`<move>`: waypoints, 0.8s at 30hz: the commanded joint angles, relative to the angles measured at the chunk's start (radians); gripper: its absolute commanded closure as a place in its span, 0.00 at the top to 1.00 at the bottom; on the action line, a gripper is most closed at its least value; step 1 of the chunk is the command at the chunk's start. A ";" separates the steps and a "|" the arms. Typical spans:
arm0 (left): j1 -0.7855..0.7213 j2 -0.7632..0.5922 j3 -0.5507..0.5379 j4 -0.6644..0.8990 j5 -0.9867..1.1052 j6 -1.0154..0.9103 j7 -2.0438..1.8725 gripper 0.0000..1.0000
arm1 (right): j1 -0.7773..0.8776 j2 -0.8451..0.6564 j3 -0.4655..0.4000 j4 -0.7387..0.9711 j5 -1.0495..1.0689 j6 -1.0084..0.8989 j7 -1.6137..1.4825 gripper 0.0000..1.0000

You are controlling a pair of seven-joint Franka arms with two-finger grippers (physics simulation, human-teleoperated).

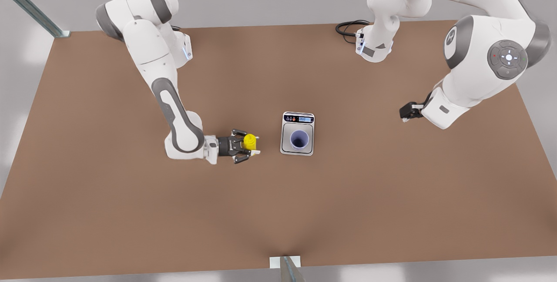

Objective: Move cup to the weight, pick up sauce bottle, pour sauce

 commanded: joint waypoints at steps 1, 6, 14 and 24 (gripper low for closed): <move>-0.002 0.005 0.000 -0.001 0.053 0.000 0.002 1.00 | 0.010 0.006 0.000 0.007 0.004 0.003 0.006 0.43; -0.005 0.019 0.005 0.000 0.051 -0.003 -0.001 1.00 | 0.175 0.026 -0.040 0.076 0.103 0.244 -0.001 0.43; -0.005 0.030 0.005 -0.001 0.053 -0.004 -0.012 1.00 | 0.357 0.026 -0.172 0.191 -0.064 0.566 0.002 0.43; -0.005 0.031 0.005 -0.001 0.053 -0.006 -0.015 1.00 | 0.530 0.052 -0.299 0.246 -0.153 0.667 0.032 0.43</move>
